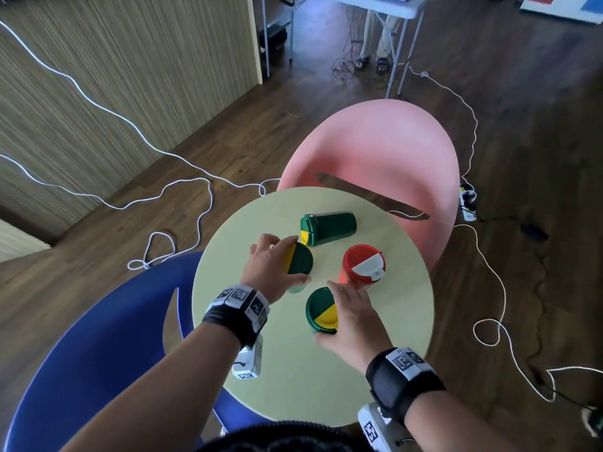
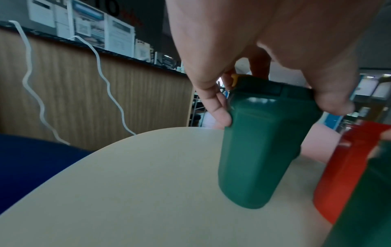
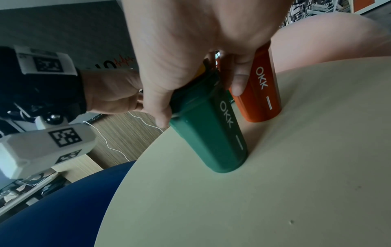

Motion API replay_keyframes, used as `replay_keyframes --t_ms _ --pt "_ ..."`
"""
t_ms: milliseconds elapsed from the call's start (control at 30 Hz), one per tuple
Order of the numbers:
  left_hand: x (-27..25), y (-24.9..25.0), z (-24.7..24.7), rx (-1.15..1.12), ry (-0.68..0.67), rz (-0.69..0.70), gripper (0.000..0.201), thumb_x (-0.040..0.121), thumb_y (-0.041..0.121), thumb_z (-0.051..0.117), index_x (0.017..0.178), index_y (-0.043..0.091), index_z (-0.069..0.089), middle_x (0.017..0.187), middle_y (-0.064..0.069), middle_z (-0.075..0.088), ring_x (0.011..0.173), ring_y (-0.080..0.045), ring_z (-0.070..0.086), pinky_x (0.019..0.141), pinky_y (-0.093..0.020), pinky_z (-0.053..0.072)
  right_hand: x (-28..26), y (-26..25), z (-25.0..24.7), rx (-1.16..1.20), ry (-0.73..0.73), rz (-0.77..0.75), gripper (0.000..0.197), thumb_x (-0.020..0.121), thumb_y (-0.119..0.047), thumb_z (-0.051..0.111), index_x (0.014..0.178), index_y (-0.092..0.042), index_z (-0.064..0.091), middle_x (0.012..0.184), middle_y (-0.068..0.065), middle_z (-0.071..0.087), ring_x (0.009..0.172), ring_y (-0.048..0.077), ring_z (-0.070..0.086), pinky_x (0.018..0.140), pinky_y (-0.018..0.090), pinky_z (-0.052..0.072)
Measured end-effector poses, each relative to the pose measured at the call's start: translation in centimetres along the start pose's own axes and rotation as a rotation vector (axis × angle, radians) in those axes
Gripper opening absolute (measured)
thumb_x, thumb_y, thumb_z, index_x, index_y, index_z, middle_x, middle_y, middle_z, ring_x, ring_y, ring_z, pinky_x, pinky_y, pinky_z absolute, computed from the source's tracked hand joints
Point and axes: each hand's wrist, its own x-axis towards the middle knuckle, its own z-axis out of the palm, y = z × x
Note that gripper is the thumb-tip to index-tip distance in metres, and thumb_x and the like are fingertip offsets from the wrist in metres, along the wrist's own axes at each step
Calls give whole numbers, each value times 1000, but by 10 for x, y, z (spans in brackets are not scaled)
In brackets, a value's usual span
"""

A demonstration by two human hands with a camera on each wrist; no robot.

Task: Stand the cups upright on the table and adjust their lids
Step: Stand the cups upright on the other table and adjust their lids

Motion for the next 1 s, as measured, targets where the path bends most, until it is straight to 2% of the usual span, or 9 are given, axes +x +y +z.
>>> replay_keyframes --t_ms 167,267,333,400,467,567,733,867,1000 --pt "3 6 11 51 -62 39 89 71 60 81 148 45 41 140 -2 42 126 -31 43 102 -44 48 1 0 -2 38 -19 3 99 68 -50 81 152 -14 42 142 3 53 128 29 47 103 38 50" --pt "0 2 13 70 -64 48 88 73 62 78 151 46 39 141 -3 42 127 -32 42 105 -46 46 0 -1 -9 57 -60 16 102 70 -56 79 155 -18 36 146 2 47 137 26 40 108 37 46" --pt "-2 1 13 56 -65 52 84 78 63 74 152 46 38 142 -3 42 128 -33 41 107 -47 45 0 -2 -19 80 -60 22 100 70 -63 74 153 -20 38 147 2 46 138 24 39 109 36 43" --pt "-3 1 12 6 -62 45 74 86 59 69 152 46 39 142 -3 42 128 -32 41 109 -47 44 4 -4 -37 146 -28 21 87 75 -66 67 146 -20 48 139 1 52 131 23 45 107 35 44" --pt "-3 0 11 -15 -52 37 63 93 54 63 151 46 41 143 -4 43 129 -32 42 109 -47 44 17 -3 -60 196 48 -9 72 81 -62 63 136 -16 57 124 2 61 118 23 54 101 39 49" --pt "-3 2 11 -16 -59 23 60 96 50 61 152 46 41 144 -3 42 130 -30 43 108 -46 46 56 2 -103 121 99 -74 59 86 -54 62 128 -13 66 114 7 69 108 26 63 95 42 53" --pt "0 2 13 -46 -58 -13 61 94 50 65 151 48 42 143 0 42 129 -28 43 108 -44 44 156 -8 -148 -345 -234 -208 50 86 -49 65 125 -16 64 122 7 66 113 29 60 90 37 50" --pt "0 -1 18 -99 -44 -43 61 92 48 68 148 51 44 141 3 42 128 -25 42 108 -41 44 234 -19 -130 -633 -508 -299 61 74 -55 73 121 -16 64 119 7 68 106 33 64 85 44 57" --pt "1 -1 20 -131 -31 -68 63 90 46 72 146 54 45 140 7 42 126 -22 41 106 -36 43 283 -33 -104 -873 -702 -420 53 72 -55 82 100 -17 59 107 5 67 92 29 62 74 38 52"
